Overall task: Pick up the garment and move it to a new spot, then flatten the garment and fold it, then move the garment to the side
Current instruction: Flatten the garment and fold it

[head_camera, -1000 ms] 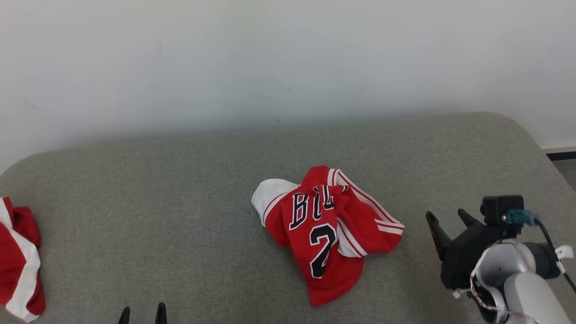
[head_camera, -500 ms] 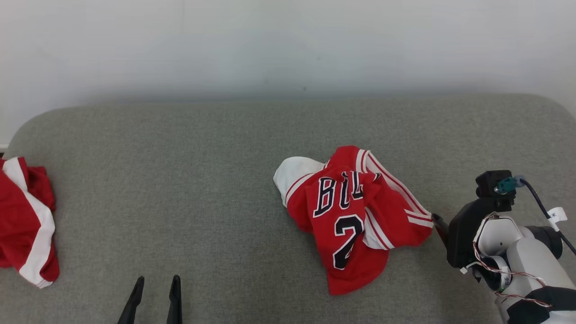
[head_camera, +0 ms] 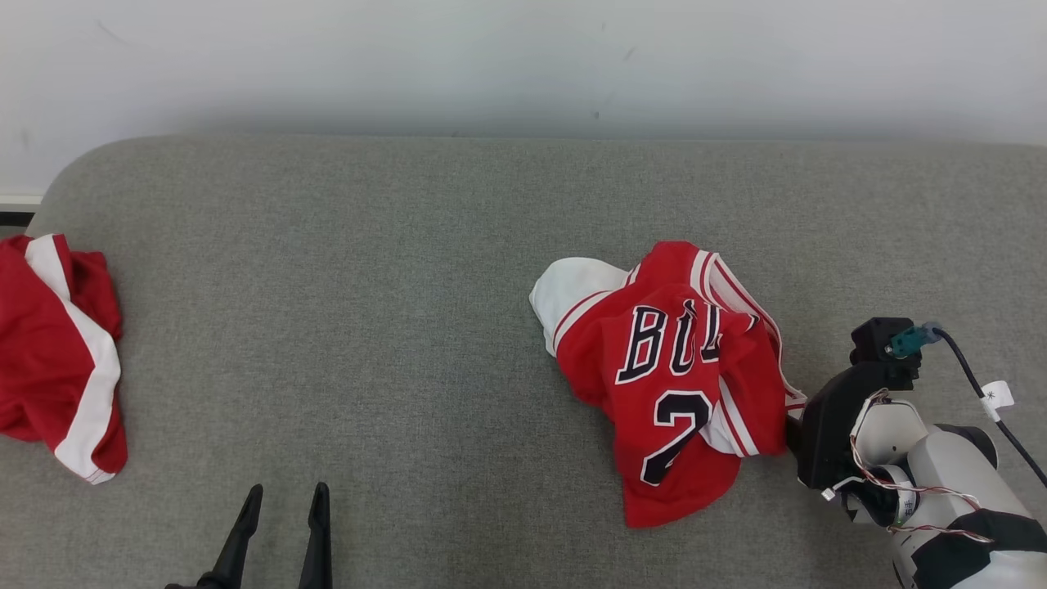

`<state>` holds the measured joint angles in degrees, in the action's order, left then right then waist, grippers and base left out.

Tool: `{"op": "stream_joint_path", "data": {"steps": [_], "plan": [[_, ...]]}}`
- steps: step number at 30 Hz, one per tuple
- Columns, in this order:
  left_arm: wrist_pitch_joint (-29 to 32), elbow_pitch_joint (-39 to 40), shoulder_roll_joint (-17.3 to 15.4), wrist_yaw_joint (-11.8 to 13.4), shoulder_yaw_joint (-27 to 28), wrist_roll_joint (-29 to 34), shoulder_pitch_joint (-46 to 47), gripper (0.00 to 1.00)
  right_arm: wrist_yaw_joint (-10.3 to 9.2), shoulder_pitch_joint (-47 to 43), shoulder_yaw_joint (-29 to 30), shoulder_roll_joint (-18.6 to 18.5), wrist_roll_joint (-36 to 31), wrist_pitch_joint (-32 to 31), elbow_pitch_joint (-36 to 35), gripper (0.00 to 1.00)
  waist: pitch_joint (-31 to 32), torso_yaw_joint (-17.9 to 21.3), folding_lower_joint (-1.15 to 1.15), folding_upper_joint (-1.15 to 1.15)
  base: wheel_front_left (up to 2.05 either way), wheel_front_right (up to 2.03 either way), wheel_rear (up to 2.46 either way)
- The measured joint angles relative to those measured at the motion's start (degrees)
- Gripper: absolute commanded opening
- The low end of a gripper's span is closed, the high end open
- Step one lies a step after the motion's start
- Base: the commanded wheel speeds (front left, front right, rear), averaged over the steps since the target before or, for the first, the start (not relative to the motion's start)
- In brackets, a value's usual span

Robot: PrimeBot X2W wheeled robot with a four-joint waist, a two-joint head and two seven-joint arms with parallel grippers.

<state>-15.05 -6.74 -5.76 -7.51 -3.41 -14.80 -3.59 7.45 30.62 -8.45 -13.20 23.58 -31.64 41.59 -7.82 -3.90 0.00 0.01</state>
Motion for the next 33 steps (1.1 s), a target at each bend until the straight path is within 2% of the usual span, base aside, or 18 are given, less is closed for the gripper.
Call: {"op": "stream_joint_path", "data": {"steps": [1,2,6,9,15,21,25,29,33], "plan": [[0.00,-0.02,0.01,0.00,0.00,-0.01,-0.01,1.00,0.00,0.01,-0.74,-0.19,0.34,0.23,0.05,0.17,0.13,0.02,0.00,0.00,0.00,0.00,0.00],[0.00,-0.03,0.02,0.00,0.04,-0.01,-0.01,1.00,0.00,0.01,-1.41,-0.27,0.81,0.48,0.08,0.00,0.30,0.07,0.00,0.00,0.00,0.00,0.00],[0.00,-0.18,0.08,0.00,0.09,-0.01,-0.20,1.00,0.01,0.01,-4.27,-0.58,1.83,2.44,-0.47,0.00,1.19,0.33,0.00,0.00,0.00,0.00,0.00],[0.00,-0.30,0.18,0.00,0.16,-0.01,-0.86,1.00,0.00,1.13,-7.09,-2.20,0.86,4.01,-2.55,0.00,2.19,0.56,0.00,0.00,0.00,0.00,0.00],[0.00,-0.32,0.58,0.00,1.24,0.01,-2.43,1.00,0.01,6.74,-12.04,-1.96,3.02,4.20,-11.28,0.00,4.42,1.43,-0.01,0.00,0.00,0.00,0.00],[0.00,-0.07,0.88,0.00,1.47,0.12,-2.58,1.00,0.01,13.83,-18.52,0.24,6.38,2.63,-17.95,0.00,5.44,2.59,-0.01,0.00,0.00,0.00,0.00],[0.00,0.05,1.00,-0.01,0.94,0.19,-2.53,1.00,0.01,18.01,-21.58,3.80,10.58,3.01,-18.90,0.00,5.37,2.27,0.00,0.00,0.00,0.00,0.00],[0.00,0.27,0.89,-0.01,0.81,0.18,-2.35,1.00,0.01,23.62,-23.99,8.06,15.30,5.92,-19.11,0.00,4.86,1.62,-0.01,0.00,0.00,0.00,0.00],[0.00,0.23,0.75,0.00,0.98,0.16,-2.25,1.00,0.01,28.81,-26.87,9.09,16.38,9.62,-18.91,0.00,4.45,0.93,0.00,0.00,0.00,0.00,0.00]]}}
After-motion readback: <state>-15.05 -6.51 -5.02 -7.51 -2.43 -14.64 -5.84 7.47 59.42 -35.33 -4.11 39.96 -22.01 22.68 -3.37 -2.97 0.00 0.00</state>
